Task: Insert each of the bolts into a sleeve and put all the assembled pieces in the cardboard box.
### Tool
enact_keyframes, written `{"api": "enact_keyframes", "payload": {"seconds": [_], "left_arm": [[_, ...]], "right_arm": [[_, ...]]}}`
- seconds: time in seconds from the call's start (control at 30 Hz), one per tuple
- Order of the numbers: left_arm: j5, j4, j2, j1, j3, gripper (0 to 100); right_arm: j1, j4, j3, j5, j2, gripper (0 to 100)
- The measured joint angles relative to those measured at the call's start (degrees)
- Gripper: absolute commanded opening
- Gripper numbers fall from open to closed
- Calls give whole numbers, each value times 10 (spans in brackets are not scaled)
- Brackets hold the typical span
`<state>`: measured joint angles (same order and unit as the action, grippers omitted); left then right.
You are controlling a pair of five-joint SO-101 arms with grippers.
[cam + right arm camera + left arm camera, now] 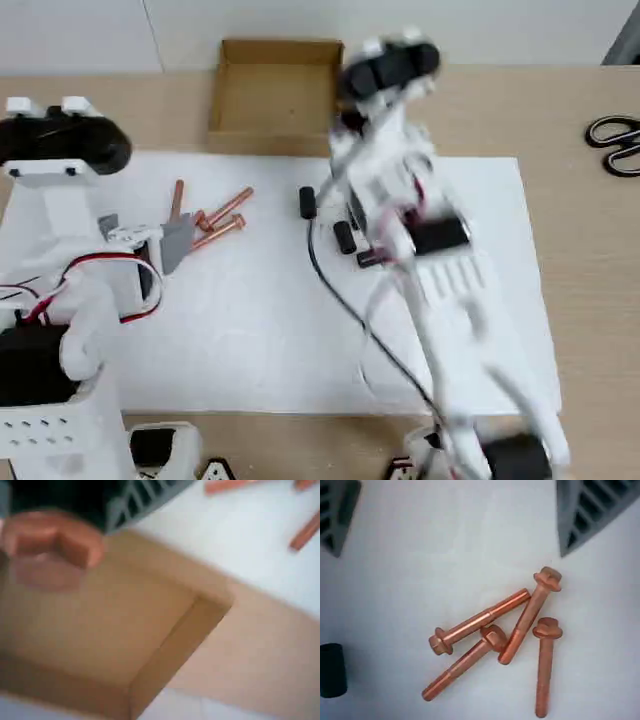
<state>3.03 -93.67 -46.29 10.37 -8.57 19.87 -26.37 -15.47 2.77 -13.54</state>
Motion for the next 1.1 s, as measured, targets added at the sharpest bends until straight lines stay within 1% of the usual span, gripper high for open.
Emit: {"api": "enact_keyframes", "payload": {"seconds": [0.17, 0.3, 0.4, 0.6, 0.67, 0.83, 0.9, 1.1], "left_arm": [[0, -29, 0, 44, 0, 264], [0, -54, 0, 66, 0, 264], [0, -57, 0, 72, 0, 264], [0, -57, 0, 74, 0, 264], [0, -57, 0, 74, 0, 264], [0, -57, 0, 74, 0, 264], [0, -57, 0, 74, 0, 264], [0, -57, 0, 74, 0, 264]], "right_arm": [[0, 108, 151, 0, 218, 3], [0, 166, 273, 0, 370, 3], [0, 182, 362, 0, 473, 3], [0, 182, 526, 0, 646, 5], [0, 182, 560, 0, 687, 19], [0, 180, 598, 0, 738, 191], [0, 164, 602, 0, 745, 238], [0, 150, 613, 0, 745, 248]]}}
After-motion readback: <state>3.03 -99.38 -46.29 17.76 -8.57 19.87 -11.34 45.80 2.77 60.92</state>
